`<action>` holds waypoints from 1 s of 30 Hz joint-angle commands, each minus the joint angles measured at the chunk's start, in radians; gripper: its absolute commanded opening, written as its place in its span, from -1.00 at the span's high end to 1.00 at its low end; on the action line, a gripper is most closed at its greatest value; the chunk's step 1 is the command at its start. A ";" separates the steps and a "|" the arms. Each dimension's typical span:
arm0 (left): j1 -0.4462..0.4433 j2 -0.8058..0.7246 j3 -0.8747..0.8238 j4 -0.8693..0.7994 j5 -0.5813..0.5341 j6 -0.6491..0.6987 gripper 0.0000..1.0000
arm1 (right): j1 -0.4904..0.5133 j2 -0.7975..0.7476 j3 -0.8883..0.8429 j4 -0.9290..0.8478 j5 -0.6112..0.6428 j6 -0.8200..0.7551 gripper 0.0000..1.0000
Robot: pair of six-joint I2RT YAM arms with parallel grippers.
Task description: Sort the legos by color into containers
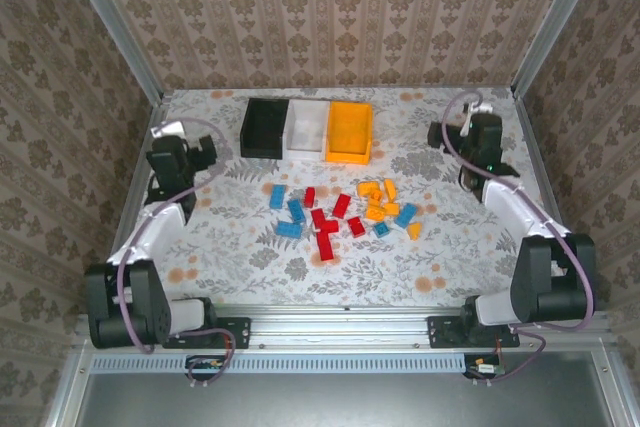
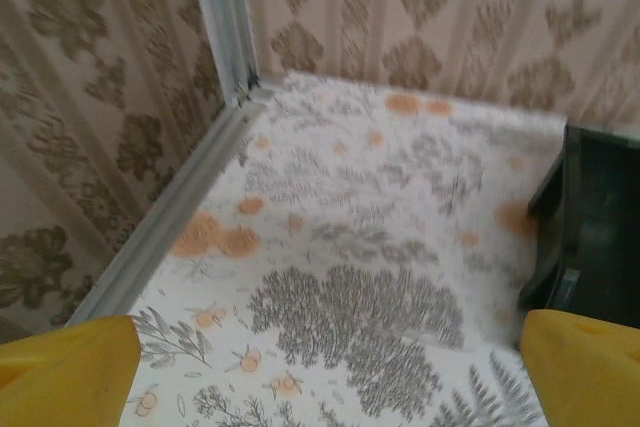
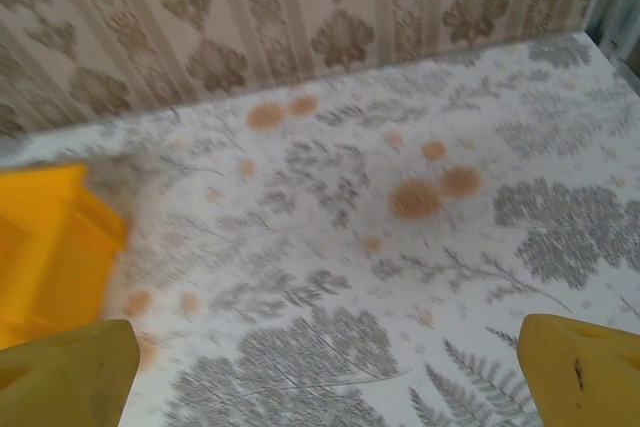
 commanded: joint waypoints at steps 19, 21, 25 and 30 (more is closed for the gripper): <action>-0.380 -0.146 0.088 -0.600 0.304 -0.210 -1.00 | 0.333 0.084 0.056 -0.723 -0.097 0.149 -0.53; -0.388 -0.150 0.083 -0.603 0.302 -0.213 -1.00 | 0.333 0.136 0.090 -0.714 -0.077 0.139 -0.43; -0.388 -0.160 0.064 -0.591 0.305 -0.219 -1.00 | 0.334 0.243 0.164 -0.696 -0.046 0.110 -0.20; -0.387 -0.153 0.057 -0.581 0.307 -0.222 -1.00 | 0.332 0.346 0.249 -0.691 -0.040 0.092 -0.15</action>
